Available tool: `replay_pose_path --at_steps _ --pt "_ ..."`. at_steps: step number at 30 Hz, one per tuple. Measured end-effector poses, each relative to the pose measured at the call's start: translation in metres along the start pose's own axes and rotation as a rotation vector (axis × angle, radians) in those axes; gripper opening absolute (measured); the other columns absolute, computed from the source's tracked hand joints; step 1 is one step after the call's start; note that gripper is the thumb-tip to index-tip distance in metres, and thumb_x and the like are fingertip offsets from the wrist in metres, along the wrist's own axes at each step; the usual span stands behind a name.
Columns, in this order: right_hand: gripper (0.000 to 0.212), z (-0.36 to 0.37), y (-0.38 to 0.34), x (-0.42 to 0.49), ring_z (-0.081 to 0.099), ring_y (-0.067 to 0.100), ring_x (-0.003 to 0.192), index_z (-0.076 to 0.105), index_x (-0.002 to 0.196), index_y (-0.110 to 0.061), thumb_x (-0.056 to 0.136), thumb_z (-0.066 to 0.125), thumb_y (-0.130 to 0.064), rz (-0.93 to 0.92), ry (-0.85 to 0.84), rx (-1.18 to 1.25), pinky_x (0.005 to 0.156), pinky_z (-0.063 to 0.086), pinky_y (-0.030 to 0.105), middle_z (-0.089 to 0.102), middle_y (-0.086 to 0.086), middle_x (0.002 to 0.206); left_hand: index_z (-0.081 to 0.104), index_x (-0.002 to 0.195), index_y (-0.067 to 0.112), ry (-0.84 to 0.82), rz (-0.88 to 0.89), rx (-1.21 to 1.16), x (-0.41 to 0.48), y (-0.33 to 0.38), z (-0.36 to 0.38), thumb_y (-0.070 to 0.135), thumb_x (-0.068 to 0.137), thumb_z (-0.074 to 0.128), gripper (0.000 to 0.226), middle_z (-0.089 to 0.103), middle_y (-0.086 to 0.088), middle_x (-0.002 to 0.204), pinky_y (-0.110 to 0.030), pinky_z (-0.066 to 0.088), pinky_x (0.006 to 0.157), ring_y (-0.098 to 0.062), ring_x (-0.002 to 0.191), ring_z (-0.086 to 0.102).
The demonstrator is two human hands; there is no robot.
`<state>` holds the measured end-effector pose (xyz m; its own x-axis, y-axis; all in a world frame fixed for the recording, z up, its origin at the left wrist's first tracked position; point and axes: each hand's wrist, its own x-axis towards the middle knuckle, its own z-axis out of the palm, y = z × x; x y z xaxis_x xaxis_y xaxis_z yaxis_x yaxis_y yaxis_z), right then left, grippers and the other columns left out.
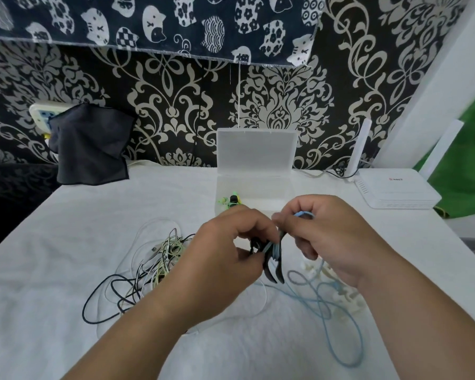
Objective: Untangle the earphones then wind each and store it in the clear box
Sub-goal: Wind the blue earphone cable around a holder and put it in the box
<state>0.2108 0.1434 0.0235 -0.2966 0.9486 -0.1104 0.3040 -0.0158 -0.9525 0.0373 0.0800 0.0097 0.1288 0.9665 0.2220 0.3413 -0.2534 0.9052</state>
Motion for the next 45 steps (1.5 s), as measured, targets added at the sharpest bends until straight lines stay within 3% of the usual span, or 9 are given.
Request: replay_pose_path --at_steps 5,9,12,17,23,34,39,43,45 --pt "0.020 -0.004 0.001 0.002 0.051 0.016 0.048 0.066 0.072 -0.010 0.085 0.073 -0.024 0.222 -0.046 0.242 0.045 0.040 0.024 0.057 0.005 0.058 0.077 0.091 0.026 0.003 0.002 -0.086 0.000 -0.001 -0.002 -0.015 0.079 0.066 0.044 0.064 0.007 0.094 -0.023 0.056 0.071 -0.015 0.096 0.064" --pt "0.034 -0.006 0.006 0.003 0.023 0.011 0.041 0.059 0.058 -0.016 0.092 0.065 -0.018 0.329 -0.102 0.376 0.040 0.017 0.019 0.032 -0.002 0.048 0.078 0.091 0.024 -0.048 0.001 -0.214 0.001 0.002 -0.002 -0.016 0.077 0.066 0.044 0.065 0.003 0.093 -0.028 0.056 0.072 -0.020 0.096 0.066" --pt "0.046 0.003 0.011 0.002 0.016 0.011 0.043 0.056 0.050 -0.019 0.095 0.057 -0.011 0.291 -0.125 0.269 0.042 0.012 0.021 0.025 -0.002 0.050 0.076 0.089 0.019 0.057 -0.005 -0.320 0.004 0.005 -0.003 -0.018 0.078 0.067 0.039 0.070 -0.007 0.092 -0.037 0.059 0.074 -0.026 0.090 0.069" --pt "0.032 0.016 0.008 -0.003 0.021 0.011 0.044 0.064 0.081 -0.007 0.105 0.048 -0.021 0.234 -0.236 0.124 0.043 0.017 0.022 0.033 -0.006 0.049 0.074 0.089 0.020 0.326 -0.117 -0.344 0.009 -0.005 -0.011 -0.018 0.080 0.065 0.040 0.069 -0.007 0.086 -0.025 0.056 0.069 -0.022 0.081 0.072" --pt "0.035 0.020 0.005 -0.007 0.025 0.010 0.045 0.069 0.078 -0.018 0.105 0.048 -0.026 0.143 -0.330 -0.067 0.047 0.019 0.026 0.038 -0.012 0.051 0.072 0.091 0.024 0.440 -0.125 -0.162 0.009 -0.008 -0.009 -0.011 0.077 0.072 0.038 0.069 0.003 0.079 -0.016 0.051 0.064 -0.009 0.079 0.065" --pt "0.022 0.005 -0.007 -0.013 0.031 0.009 0.046 0.076 0.084 -0.020 0.098 0.060 -0.027 0.062 -0.392 -0.251 0.050 0.027 0.028 0.034 -0.010 0.051 0.078 0.093 0.028 0.412 0.043 0.192 0.006 -0.007 -0.011 -0.012 0.077 0.070 0.043 0.061 0.018 0.093 -0.009 0.051 0.071 -0.006 0.086 0.065" --pt "0.022 0.000 -0.017 -0.017 0.053 0.009 0.050 0.074 0.080 -0.014 0.097 0.061 -0.022 0.004 -0.380 -0.250 0.055 0.045 0.021 0.050 -0.006 0.050 0.078 0.099 0.023 0.329 0.159 0.362 0.005 -0.011 -0.007 -0.010 0.076 0.072 0.041 0.061 0.017 0.091 -0.006 0.049 0.073 -0.002 0.084 0.064" --pt "0.023 -0.009 -0.022 -0.017 0.073 0.026 0.077 0.072 0.079 -0.011 0.098 0.060 -0.017 -0.037 -0.342 -0.176 0.078 0.054 0.031 0.069 0.000 0.062 0.065 0.110 0.036 0.253 0.117 0.312 0.004 -0.010 -0.005 -0.009 0.076 0.069 0.056 0.061 0.016 0.090 -0.018 0.057 0.075 -0.008 0.089 0.064" --pt "0.024 -0.013 -0.023 -0.016 0.072 0.026 0.072 0.069 0.080 -0.007 0.099 0.058 -0.016 -0.035 -0.319 -0.116 0.083 0.054 0.035 0.067 0.001 0.061 0.060 0.109 0.041 0.200 0.094 0.312 0.002 -0.012 -0.004 -0.008 0.076 0.069 0.059 0.061 0.016 0.091 -0.020 0.057 0.074 -0.009 0.088 0.063"
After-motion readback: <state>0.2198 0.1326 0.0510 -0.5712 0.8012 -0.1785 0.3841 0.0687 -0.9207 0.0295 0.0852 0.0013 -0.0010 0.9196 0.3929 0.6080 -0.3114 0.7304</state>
